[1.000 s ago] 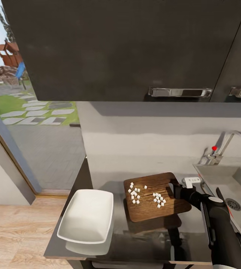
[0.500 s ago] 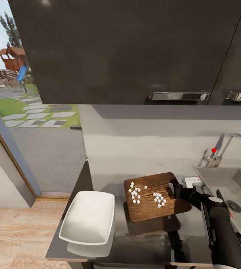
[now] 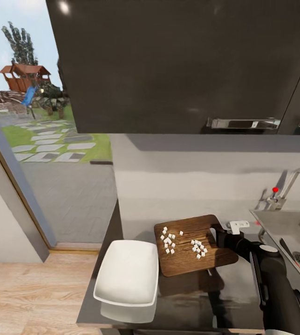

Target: In the kitchen, take the Vidalia onion out of the sink, dice it on the chopping board with the paring knife, put the diced onion into the bowl on the countertop, then place both the paring knife and the chopping board into the sink.

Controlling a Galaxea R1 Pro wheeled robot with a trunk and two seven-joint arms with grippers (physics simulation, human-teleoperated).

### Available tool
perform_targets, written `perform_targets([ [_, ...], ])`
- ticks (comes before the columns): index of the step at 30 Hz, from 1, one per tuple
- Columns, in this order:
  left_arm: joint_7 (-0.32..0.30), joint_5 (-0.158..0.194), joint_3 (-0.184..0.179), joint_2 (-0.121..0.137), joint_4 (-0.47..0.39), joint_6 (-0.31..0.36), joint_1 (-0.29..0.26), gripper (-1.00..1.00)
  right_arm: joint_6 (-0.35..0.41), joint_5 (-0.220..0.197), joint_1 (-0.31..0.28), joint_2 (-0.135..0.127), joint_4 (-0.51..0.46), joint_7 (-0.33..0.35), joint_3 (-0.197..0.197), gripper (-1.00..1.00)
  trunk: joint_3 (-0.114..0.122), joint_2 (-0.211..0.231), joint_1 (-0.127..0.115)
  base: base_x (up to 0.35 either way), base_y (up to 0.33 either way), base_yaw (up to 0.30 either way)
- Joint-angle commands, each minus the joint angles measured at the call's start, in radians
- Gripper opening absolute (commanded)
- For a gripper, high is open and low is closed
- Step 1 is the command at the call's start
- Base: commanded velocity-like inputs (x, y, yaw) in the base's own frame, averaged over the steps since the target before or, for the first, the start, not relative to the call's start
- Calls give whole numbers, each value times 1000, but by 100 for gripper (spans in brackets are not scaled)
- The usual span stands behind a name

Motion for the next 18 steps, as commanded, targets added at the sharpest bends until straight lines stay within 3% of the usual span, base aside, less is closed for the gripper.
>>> perform_targets([
  [1, -6, -7, 8, -1, -2, -1, 0, 100, 2, 10, -1, 1, -1, 10, -2, -100, 0, -2, 1, 0, 14, 0],
  [18, -6, -6, 8, -1, -1, -1, 0, 100, 2, 10, -2, 0, -1, 10, -2, -100, 26, -2, 1, 0, 2, 0],
])
